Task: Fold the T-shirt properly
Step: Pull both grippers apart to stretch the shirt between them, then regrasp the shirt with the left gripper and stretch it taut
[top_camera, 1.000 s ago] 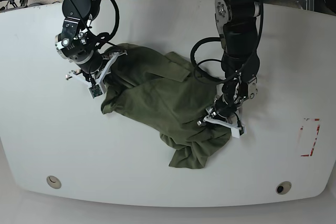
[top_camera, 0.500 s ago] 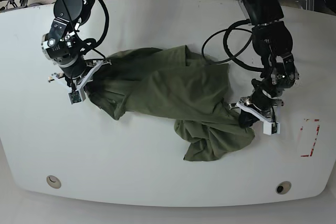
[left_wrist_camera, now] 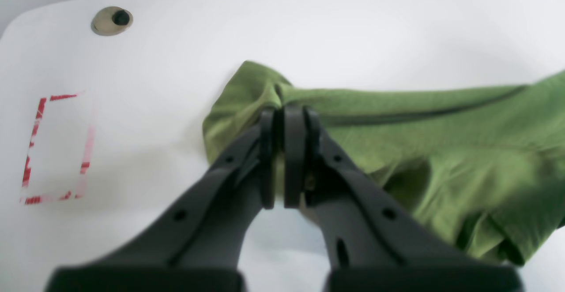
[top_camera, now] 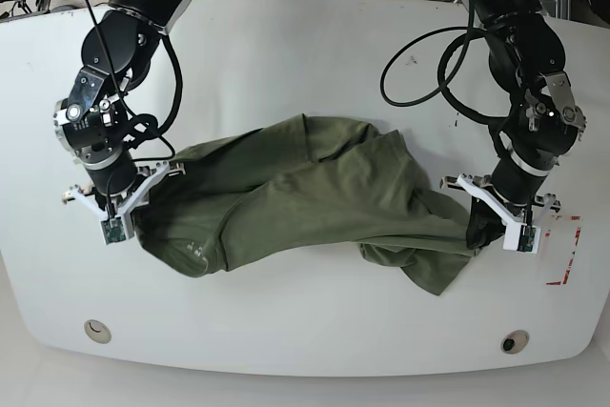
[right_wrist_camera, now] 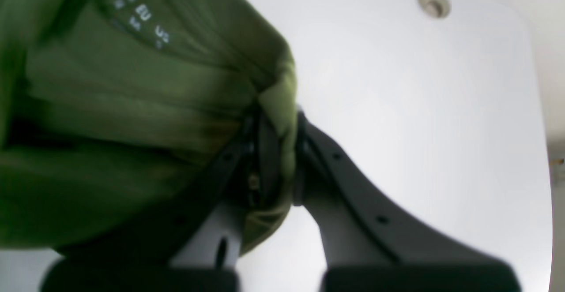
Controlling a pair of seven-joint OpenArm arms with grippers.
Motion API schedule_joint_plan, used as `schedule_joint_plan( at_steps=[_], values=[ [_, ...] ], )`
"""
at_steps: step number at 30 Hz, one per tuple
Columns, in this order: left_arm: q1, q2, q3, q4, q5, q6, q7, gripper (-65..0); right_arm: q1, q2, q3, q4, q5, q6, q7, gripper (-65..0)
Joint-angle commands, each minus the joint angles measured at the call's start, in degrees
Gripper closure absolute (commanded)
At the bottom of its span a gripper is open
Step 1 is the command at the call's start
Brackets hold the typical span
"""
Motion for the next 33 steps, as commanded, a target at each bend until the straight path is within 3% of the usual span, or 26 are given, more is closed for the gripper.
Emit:
schedule_joint_plan(
  at_steps=[1,3,6,9,15,22,28,33],
  values=[
    [-2.8,-1.29,-0.09,2.09,-0.42,0.15,-1.56,-0.3,4.19,0.56,-0.02,1.08,0.27,-0.07,1.42,0.0],
    [-4.47,-1.64,-0.09,2.27,-0.42,0.15,-1.56,-0.3,6.65,0.65,-0.02,1.08,0.09,-0.07,0.98,0.0],
    [-7.99,-1.82,-0.09,3.41,-0.24,0.41,-1.56,-0.3,11.4,3.28,-0.29,0.99,0.62,-0.07,-2.63,0.0],
    [-10.71,-4.01,-0.09,3.85,-0.24,0.5,-1.47,-0.3,15.09,4.78,-2.84,0.99,0.53,-0.07,-4.82,0.0],
    [-16.43,-4.89,-0.09,4.55,-0.42,0.5,-1.21,-0.3,19.66,5.92,-6.18,1.43,0.01,-0.07,-5.09,0.0],
    [-25.48,-7.35,-0.09,4.38,-0.16,0.5,1.34,-0.4,26.61,9.7,-9.52,-0.59,0.01,-0.07,-5.18,0.0],
    [-26.01,-7.09,-0.09,4.46,-0.33,0.32,6.27,-0.6,26.96,10.4,-10.66,-0.77,0.01,-0.07,-5.18,0.0],
    [-20.21,-5.42,0.0,2.71,-0.33,0.32,7.67,-3.1,24.67,10.32,-10.48,-0.85,0.01,-0.07,-4.91,0.0]
  ],
)
